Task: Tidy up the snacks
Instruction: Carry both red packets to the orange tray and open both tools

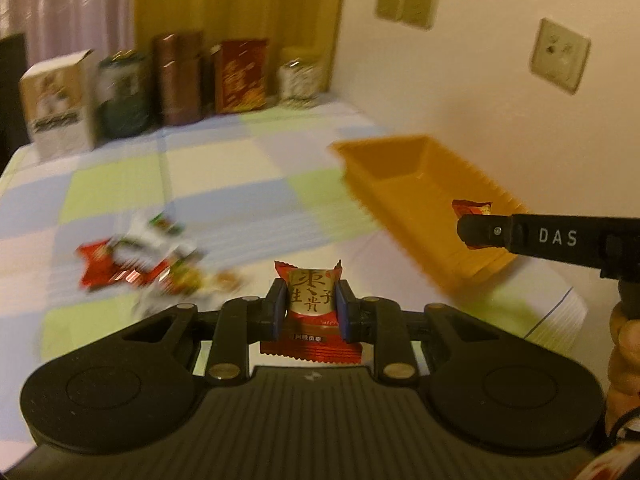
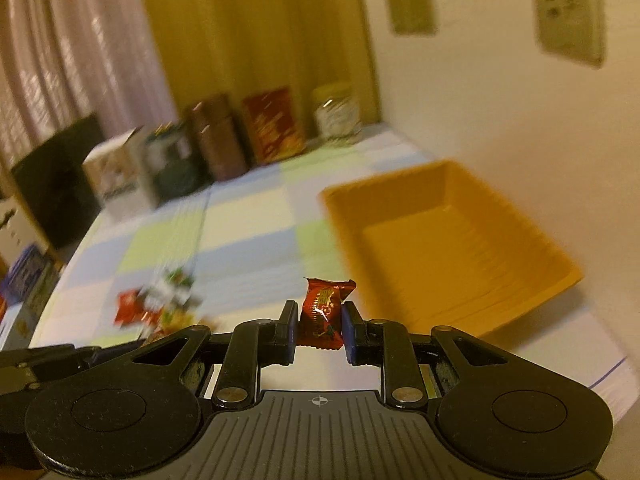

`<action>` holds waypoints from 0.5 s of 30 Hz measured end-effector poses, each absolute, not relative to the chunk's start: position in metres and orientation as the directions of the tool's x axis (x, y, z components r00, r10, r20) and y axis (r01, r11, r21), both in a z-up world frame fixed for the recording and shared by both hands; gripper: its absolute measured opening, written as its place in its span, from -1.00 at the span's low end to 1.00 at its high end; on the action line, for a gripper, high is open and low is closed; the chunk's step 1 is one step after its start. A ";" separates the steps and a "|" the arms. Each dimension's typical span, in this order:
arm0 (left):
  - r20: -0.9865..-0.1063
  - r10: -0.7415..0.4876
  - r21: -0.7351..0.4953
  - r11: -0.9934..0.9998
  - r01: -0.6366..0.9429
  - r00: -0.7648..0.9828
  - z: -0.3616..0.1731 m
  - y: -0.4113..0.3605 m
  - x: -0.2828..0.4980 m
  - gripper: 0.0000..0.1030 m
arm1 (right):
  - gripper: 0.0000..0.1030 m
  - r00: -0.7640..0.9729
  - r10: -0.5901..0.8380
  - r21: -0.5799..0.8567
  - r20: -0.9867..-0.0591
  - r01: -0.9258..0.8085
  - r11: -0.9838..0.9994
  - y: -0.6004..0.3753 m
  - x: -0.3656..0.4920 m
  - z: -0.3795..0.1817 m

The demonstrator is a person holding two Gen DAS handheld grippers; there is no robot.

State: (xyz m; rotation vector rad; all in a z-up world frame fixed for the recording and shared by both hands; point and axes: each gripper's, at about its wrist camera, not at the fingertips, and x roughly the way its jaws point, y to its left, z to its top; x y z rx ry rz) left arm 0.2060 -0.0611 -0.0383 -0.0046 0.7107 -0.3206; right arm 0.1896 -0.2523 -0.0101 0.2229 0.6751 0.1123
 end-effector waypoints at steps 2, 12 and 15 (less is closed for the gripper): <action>-0.626 -0.318 -0.120 0.941 0.316 0.712 -0.031 -0.081 0.215 -0.55 | -0.55 0.792 0.145 0.233 -0.593 -0.004 0.973 -0.272 0.195 -0.003; -0.593 -0.430 -0.158 0.891 0.425 0.681 -0.027 -0.172 0.255 -0.55 | -0.55 0.794 0.061 0.224 -0.605 0.097 0.970 -0.360 0.231 -0.014; -0.601 -0.448 -0.160 0.879 0.449 0.662 -0.035 -0.194 0.264 -0.55 | -0.55 0.788 0.054 0.230 -0.613 0.112 0.967 -0.374 0.239 -0.022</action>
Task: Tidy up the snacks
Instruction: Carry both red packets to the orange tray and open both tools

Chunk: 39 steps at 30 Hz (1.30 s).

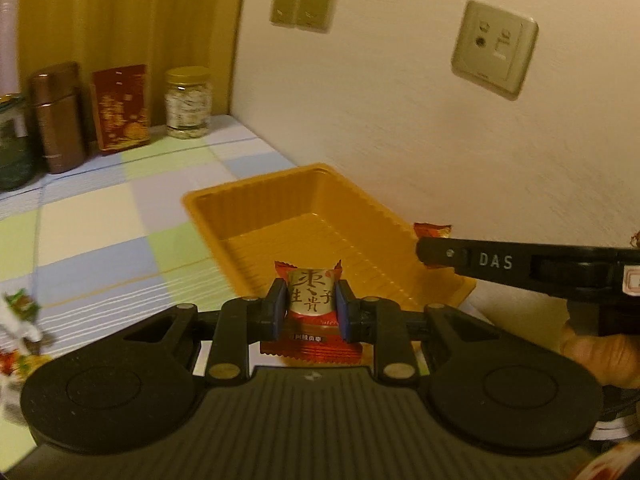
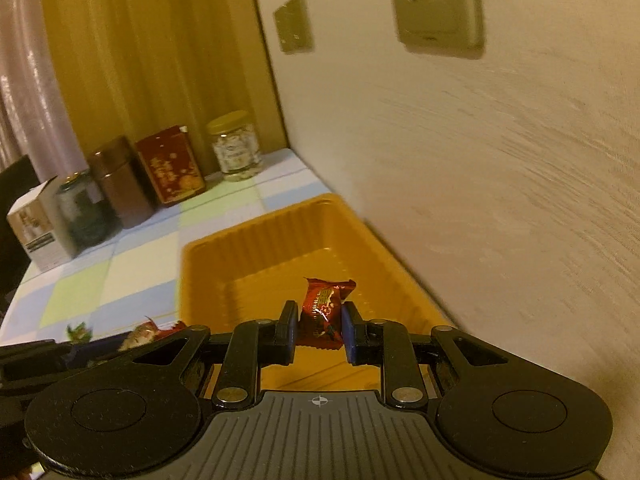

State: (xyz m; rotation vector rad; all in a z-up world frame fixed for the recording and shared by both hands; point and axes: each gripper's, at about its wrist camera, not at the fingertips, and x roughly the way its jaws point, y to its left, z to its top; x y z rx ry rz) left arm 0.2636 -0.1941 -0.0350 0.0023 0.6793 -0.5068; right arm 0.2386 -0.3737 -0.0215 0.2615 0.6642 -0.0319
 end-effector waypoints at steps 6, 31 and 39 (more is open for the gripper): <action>-0.595 -0.450 -0.160 0.878 0.450 0.666 -0.049 -0.213 0.275 -0.35 | -0.55 0.776 0.056 0.241 -0.628 0.125 0.962 -0.387 0.245 -0.032; -0.656 -0.285 -0.142 0.956 0.256 0.699 -0.041 -0.128 0.220 0.07 | 0.28 0.762 0.101 0.319 -0.640 0.143 0.937 -0.377 0.225 -0.029; -0.655 -0.239 -0.157 0.971 0.181 0.717 -0.027 -0.092 0.178 0.18 | 0.29 0.752 0.111 0.293 -0.650 0.114 0.949 -0.339 0.177 -0.005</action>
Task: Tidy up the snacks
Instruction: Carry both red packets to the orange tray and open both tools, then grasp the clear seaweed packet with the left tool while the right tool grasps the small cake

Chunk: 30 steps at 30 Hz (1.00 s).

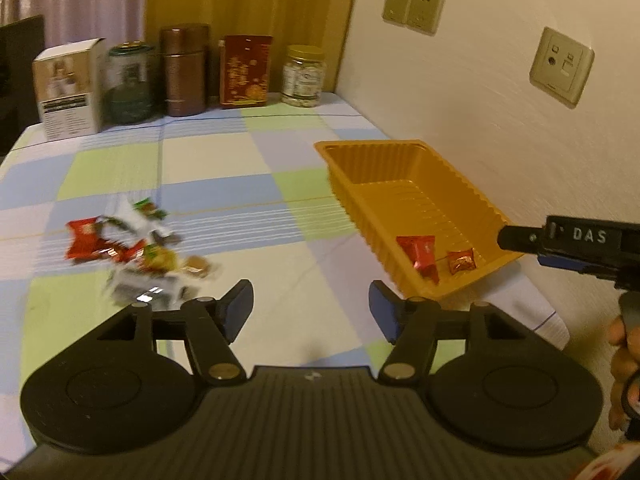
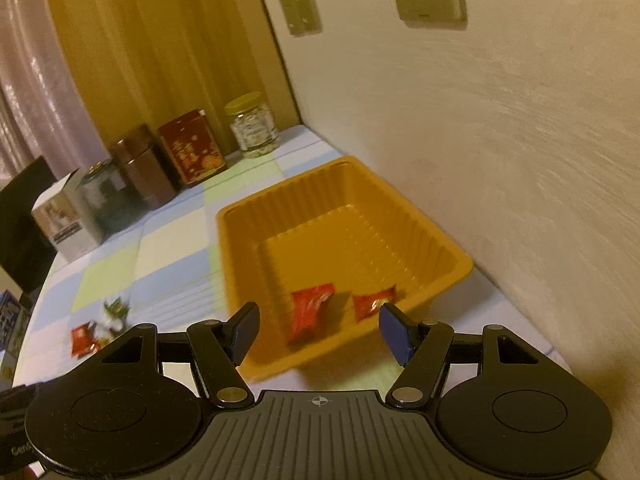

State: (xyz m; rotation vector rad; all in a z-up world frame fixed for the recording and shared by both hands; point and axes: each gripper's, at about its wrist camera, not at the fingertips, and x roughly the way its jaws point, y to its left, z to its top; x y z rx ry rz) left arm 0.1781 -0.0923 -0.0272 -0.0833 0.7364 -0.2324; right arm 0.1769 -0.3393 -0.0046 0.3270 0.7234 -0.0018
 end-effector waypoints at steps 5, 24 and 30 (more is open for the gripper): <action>-0.654 -0.210 -0.153 0.978 0.145 0.727 -0.017 -0.069 0.155 0.23 | 0.29 0.757 0.099 0.243 -0.645 0.081 0.967 -0.310 0.149 0.010; -0.640 -0.107 -0.151 0.988 0.013 0.761 -0.006 0.010 0.101 0.34 | 0.30 0.735 0.172 0.209 -0.655 -0.042 0.977 -0.234 0.113 0.018; -0.641 -0.091 -0.150 0.989 -0.009 0.762 -0.007 0.020 0.099 0.34 | 0.30 0.730 0.185 0.209 -0.658 -0.059 0.976 -0.225 0.115 0.016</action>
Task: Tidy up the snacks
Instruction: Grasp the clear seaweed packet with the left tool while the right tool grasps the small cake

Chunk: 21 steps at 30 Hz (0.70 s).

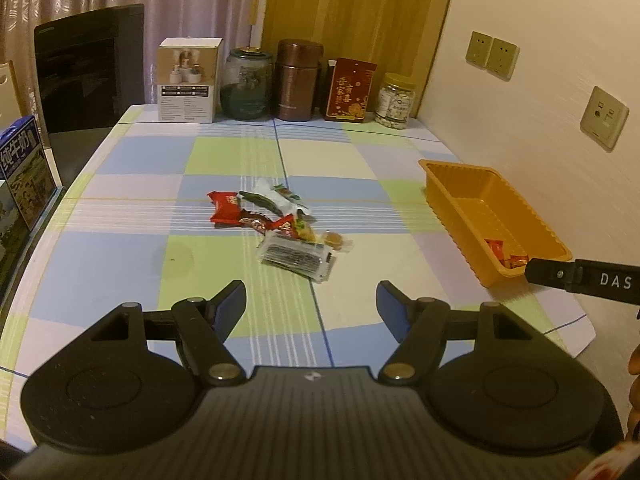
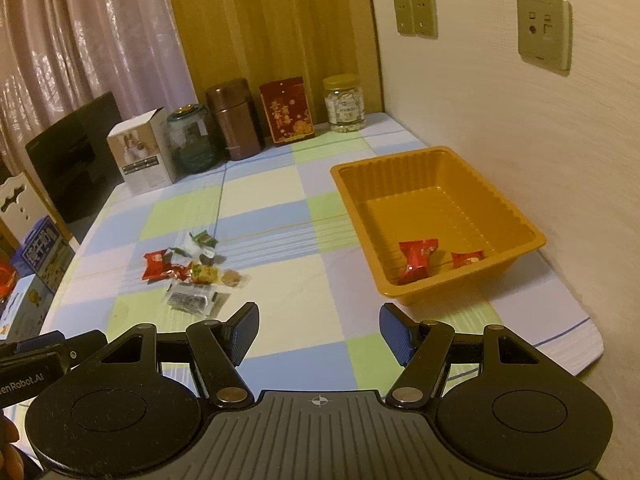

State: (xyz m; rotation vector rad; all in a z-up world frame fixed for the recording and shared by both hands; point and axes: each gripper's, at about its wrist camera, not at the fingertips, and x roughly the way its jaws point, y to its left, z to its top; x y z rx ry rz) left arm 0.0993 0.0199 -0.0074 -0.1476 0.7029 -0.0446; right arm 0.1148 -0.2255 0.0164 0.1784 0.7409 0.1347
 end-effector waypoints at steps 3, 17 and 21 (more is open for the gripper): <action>-0.642 -0.084 -0.150 0.988 -0.017 0.762 -0.009 0.023 0.100 0.34 | 0.30 0.725 0.189 0.209 -0.662 -0.064 0.976 -0.222 0.117 0.014; -0.681 -0.054 -0.137 0.989 -0.055 0.730 -0.036 0.048 0.125 0.34 | 0.30 0.675 0.267 0.242 -0.688 -0.133 0.961 -0.190 0.144 -0.021; -0.701 -0.052 -0.140 0.988 -0.065 0.712 -0.051 0.054 0.140 0.34 | 0.30 0.653 0.282 0.240 -0.703 -0.156 0.958 -0.178 0.159 -0.037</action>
